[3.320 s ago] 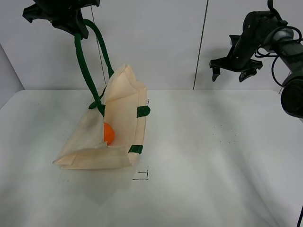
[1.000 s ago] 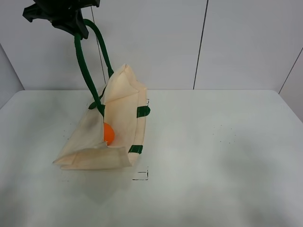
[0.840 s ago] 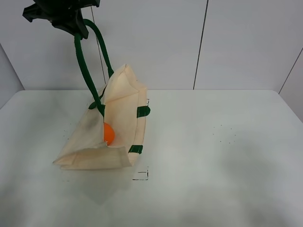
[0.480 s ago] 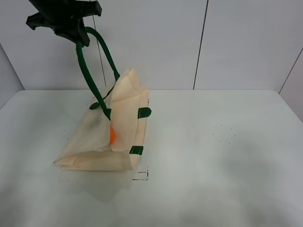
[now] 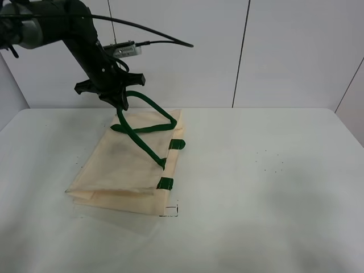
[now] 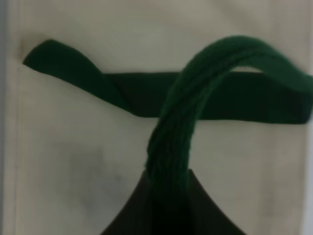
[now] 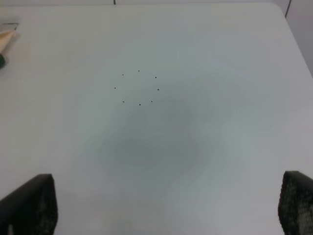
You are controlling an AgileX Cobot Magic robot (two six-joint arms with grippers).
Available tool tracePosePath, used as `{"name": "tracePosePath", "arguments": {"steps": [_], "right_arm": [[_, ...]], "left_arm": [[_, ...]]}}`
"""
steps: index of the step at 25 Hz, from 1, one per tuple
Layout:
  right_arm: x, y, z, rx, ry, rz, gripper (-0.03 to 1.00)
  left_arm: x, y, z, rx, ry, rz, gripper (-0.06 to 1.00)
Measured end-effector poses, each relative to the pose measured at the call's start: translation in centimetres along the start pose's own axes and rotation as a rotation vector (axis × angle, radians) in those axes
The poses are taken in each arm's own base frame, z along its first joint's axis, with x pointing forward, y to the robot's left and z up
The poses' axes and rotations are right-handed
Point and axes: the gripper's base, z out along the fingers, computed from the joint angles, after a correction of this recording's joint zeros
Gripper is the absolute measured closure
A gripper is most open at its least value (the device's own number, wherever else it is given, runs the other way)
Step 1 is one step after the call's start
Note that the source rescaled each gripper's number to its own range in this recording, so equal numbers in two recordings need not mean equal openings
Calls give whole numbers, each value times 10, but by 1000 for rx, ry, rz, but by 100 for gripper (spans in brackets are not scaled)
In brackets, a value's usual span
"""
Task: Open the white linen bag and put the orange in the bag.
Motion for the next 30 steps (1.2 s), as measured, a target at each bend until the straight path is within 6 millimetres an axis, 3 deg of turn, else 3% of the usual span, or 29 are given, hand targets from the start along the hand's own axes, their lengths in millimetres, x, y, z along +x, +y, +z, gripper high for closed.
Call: {"name": "tracePosePath", "arguments": {"steps": [2, 7, 9, 15, 20, 26, 30], "right_arm": [[0, 0, 0, 0, 0, 0, -3], [0, 0, 0, 0, 0, 0, -3], [0, 0, 0, 0, 0, 0, -3], [0, 0, 0, 0, 0, 0, -3], [0, 0, 0, 0, 0, 0, -3], [0, 0, 0, 0, 0, 0, -3], [0, 0, 0, 0, 0, 0, -3]], "left_arm": [[1, -2, 9, 25, 23, 9, 77], [-1, -4, 9, 53, 10, 17, 22], [-1, -1, 9, 17, 3, 41, 13], [-3, 17, 8, -158, -6, 71, 8], [-4, 36, 6, -110, 22, -7, 7], [-8, 102, -2, -140, 32, -134, 7], [-5, 133, -7, -162, 56, -185, 7]]}}
